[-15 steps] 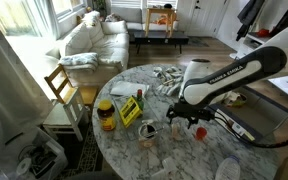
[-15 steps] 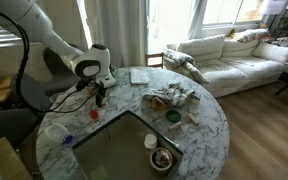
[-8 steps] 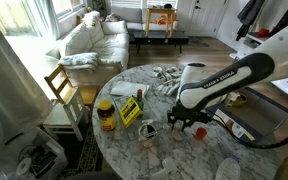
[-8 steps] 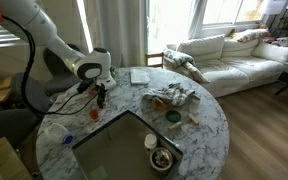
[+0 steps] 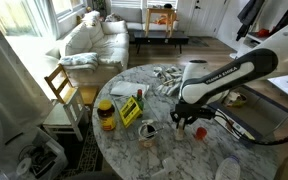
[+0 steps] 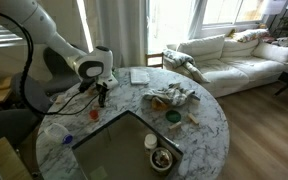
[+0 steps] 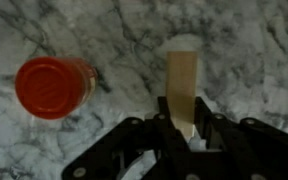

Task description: Put the container with the red lid upright and put the wooden block on top of it then place the container and block in the yellow tin on the left

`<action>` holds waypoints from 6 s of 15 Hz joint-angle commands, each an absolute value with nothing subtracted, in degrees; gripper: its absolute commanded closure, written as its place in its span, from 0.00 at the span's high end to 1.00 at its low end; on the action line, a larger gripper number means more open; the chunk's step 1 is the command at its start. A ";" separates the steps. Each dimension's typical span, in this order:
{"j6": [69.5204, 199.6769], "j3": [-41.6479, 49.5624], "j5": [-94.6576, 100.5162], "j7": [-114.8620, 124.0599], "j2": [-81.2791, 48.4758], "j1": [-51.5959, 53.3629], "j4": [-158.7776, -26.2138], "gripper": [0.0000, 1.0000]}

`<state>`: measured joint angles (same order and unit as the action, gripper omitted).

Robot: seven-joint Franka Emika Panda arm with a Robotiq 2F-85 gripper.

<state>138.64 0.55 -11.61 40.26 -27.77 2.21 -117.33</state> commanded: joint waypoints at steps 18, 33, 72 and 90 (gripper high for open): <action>126.51 2.95 -14.16 26.95 -11.66 -0.70 -131.36 0.07; 136.09 4.19 -10.06 32.19 -11.60 0.01 -134.23 0.07; 141.18 4.04 -8.79 34.79 -15.89 2.10 -134.69 0.74; 117.58 0.99 -4.46 29.98 -9.87 3.89 -121.66 0.25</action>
<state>125.23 2.22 -5.85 32.93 -10.04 3.63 -127.38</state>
